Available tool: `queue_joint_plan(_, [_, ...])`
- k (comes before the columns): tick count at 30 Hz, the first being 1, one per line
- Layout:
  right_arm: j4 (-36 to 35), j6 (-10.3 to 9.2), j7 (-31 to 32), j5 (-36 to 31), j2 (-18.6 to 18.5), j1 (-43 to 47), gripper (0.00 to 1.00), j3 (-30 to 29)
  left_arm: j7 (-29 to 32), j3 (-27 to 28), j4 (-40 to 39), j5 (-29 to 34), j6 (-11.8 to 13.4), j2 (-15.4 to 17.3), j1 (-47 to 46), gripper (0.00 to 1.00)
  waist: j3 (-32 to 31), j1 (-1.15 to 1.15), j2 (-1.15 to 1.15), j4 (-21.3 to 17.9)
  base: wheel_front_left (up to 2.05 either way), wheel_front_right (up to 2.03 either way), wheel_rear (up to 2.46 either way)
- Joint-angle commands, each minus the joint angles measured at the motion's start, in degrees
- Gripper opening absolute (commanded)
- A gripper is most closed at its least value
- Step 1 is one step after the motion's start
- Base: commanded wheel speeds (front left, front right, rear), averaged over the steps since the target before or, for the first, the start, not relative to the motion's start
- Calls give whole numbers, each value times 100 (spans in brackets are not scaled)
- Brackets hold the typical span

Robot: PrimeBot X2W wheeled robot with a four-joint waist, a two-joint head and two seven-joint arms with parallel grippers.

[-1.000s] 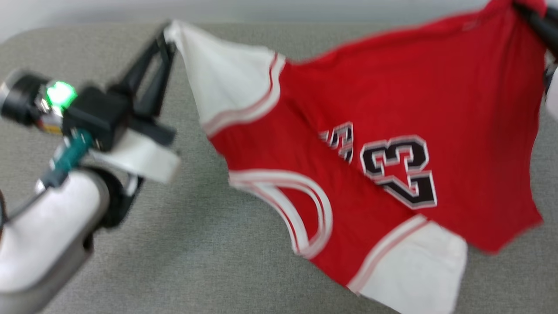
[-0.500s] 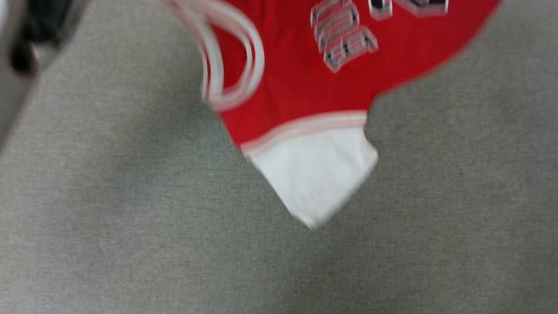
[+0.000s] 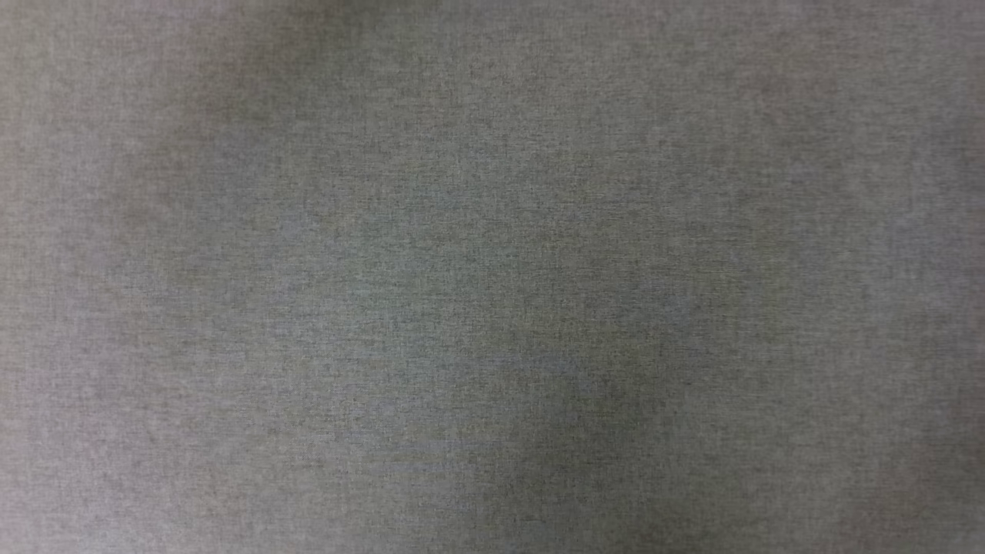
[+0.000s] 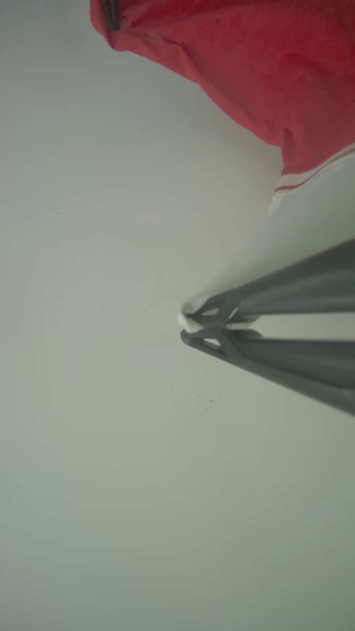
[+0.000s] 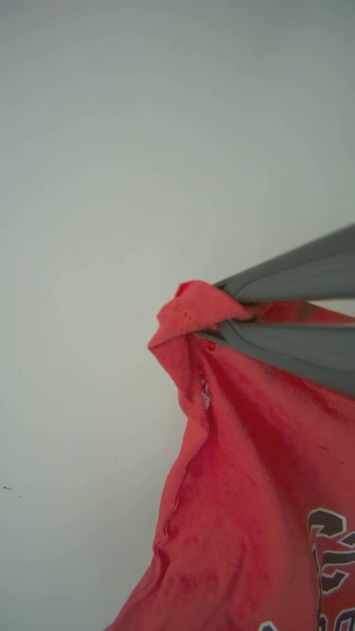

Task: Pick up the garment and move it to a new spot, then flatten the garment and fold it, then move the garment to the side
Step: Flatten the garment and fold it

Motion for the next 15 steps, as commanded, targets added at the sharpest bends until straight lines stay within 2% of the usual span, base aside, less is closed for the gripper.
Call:
queue_joint_plan(1, [128, -6, -75, -10, 59, -108, 0, 16, -42, -2, 113, 4, -38, -37, -91, 0, 43, -1, 0, 22, 0, 0, 0])
queue_joint_plan(5, [627, -7, -338, 6, 262, -248, 0, 179, -163, -45, 531, -51, -135, -192, -230, 0, 117, -1, 0, 52, 0, 0, 0])
queue_joint_plan(15, [1516, -7, -994, 332, 598, 891, 0, 1019, -615, -376, 1140, -242, -336, -207, 1084, 0, 82, -1, 0, 62, 0, 0, 0])
